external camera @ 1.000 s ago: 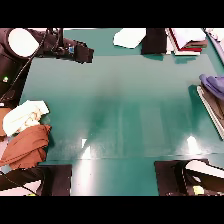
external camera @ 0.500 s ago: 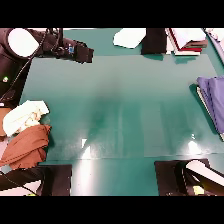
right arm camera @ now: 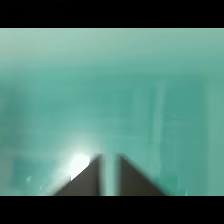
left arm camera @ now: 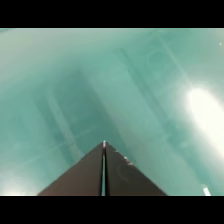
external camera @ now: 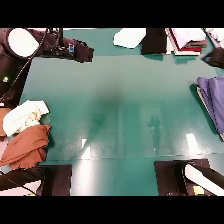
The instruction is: Fold the shirts.
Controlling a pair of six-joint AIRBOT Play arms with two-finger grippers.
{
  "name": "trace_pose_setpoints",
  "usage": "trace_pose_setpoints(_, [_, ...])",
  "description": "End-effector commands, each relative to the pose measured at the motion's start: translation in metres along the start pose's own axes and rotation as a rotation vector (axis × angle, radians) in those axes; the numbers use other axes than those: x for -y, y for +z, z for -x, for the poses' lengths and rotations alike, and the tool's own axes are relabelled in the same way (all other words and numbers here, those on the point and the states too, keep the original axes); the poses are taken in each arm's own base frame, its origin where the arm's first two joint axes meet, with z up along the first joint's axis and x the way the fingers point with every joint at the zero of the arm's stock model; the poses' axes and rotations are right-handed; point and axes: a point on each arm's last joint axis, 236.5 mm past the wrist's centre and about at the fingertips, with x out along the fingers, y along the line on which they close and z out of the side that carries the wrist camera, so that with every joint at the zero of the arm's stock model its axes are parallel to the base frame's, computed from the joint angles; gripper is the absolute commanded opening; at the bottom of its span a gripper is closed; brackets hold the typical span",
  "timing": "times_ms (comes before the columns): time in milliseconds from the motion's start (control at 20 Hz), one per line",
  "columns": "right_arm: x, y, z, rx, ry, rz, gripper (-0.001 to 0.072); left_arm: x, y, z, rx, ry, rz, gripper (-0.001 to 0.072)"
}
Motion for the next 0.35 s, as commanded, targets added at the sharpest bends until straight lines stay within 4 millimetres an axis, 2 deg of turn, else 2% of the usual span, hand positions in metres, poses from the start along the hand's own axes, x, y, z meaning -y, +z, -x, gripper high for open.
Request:
trace_pose_setpoints(0, [-0.088,-0.008,-0.011,-0.008,0.107,0.222,0.0023,0.000,0.003,0.000,0.013,0.001,0.001,0.0025])
trace_pose_setpoints(150, [-0.116,-0.023,-0.015,-0.038,0.122,0.331,0.0023,0.000,0.003,0.000,0.013,0.001,0.001,0.0025])
trace_pose_setpoints(300, [-0.126,-0.027,-0.015,-0.043,0.144,0.343,0.0023,0.000,0.003,0.000,0.013,0.001,0.001,0.0025])
